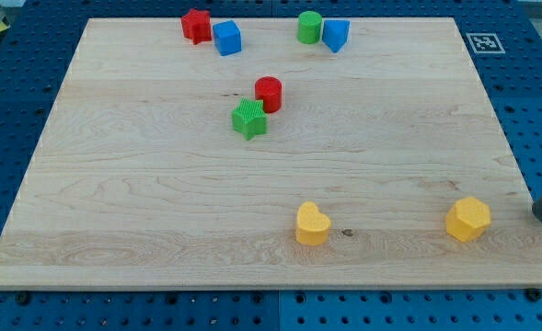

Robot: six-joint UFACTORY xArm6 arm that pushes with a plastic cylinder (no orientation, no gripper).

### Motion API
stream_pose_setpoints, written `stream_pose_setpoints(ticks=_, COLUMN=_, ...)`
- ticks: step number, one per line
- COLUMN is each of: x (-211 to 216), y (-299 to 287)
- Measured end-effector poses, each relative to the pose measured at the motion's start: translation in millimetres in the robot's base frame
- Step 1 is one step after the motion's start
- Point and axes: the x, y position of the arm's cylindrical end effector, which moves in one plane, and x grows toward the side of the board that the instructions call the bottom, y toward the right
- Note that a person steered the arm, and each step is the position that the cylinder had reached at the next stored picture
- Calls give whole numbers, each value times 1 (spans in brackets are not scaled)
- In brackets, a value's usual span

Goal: Push the yellow blocks to the bottom center of the board

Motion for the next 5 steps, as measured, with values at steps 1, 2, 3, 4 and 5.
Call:
stream_pose_setpoints(ticks=1, x=0, y=-16)
stream_pose_setpoints(ticks=2, x=1, y=-38)
stream_pose_setpoints(ticks=3, x=1, y=-58)
stream_pose_setpoints(ticks=4, x=10, y=-78)
stream_pose_setpoints(ticks=5, x=19, y=-96)
